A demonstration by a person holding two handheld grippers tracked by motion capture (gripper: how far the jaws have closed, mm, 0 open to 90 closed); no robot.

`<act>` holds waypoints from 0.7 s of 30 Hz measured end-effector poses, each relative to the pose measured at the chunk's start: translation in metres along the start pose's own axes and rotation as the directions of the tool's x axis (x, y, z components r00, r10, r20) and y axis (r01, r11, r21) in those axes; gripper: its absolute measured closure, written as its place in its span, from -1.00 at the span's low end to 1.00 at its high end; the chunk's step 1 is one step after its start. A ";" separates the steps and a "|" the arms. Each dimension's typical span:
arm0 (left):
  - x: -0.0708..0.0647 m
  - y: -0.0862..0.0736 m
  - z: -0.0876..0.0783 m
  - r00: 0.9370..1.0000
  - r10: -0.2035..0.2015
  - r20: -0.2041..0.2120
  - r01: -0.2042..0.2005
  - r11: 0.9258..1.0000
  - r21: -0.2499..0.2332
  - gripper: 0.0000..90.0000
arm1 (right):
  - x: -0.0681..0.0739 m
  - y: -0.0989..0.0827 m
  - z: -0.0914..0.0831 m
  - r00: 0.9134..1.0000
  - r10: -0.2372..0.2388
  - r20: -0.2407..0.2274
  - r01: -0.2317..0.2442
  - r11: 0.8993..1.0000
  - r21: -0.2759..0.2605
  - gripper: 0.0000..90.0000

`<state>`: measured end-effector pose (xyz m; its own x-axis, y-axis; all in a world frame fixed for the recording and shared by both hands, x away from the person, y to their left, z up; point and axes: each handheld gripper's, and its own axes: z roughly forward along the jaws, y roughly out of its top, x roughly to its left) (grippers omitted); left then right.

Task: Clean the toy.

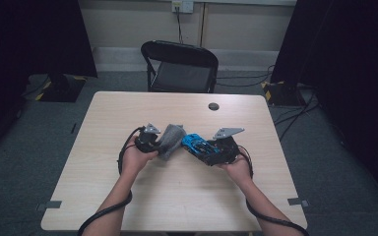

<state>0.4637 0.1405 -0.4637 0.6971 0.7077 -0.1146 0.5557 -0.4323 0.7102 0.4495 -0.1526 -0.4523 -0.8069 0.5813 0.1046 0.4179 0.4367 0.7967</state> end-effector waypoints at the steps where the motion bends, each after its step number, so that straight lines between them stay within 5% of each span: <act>1: -0.001 0.001 0.002 1.000 -0.001 0.008 0.001 1.000 -0.005 0.64 | 0.000 0.000 0.000 1.000 0.002 -0.005 -0.002 1.000 0.001 -0.38; 10: -0.017 0.011 0.009 0.998 0.026 0.057 -0.025 0.999 -0.024 0.64 | -0.002 -0.003 0.000 1.000 0.004 0.013 -0.004 1.000 0.008 -0.38; 21: -0.022 0.012 0.011 0.997 0.037 0.061 -0.035 0.999 -0.021 0.64 | -0.004 -0.003 0.000 1.000 0.005 0.028 -0.005 1.000 0.012 -0.38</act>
<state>0.4601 0.1136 -0.4597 0.7434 0.6560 -0.1308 0.5210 -0.4452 0.7283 0.4514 -0.1566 -0.4553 -0.7928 0.6026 0.0915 0.4270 0.4421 0.7888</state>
